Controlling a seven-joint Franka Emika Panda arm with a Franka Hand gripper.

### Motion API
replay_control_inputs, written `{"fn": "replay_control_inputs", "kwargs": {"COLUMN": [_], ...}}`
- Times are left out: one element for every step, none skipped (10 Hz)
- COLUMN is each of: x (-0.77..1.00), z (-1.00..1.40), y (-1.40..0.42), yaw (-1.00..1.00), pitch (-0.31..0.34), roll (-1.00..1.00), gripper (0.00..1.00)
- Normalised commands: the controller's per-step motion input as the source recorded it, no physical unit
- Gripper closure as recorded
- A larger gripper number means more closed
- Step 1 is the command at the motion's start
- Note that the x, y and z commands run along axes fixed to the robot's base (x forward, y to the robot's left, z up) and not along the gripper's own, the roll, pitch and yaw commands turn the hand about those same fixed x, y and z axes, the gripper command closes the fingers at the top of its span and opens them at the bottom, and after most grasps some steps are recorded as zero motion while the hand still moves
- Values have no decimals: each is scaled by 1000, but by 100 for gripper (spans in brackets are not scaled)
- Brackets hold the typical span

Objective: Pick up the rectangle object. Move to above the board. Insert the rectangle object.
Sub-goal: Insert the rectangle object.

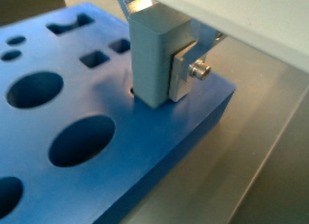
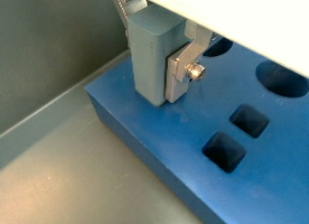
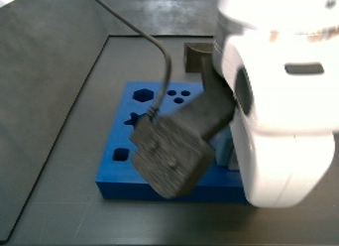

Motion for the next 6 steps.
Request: {"fn": "replay_control_inputs", "kwargs": {"x": [340,340,340,11,40,0], "z": [-1000,-1000,-1000,-189,0,0], "y": [-123,-123,-120,-37,-57,-203], "yaw": [0,0,0,0,0,43], "pitch": [-11,-11,-3,97,0,0], "roll": [0,0,0,120,37,183], "gripper": [100,100,100,100,100,100]}}
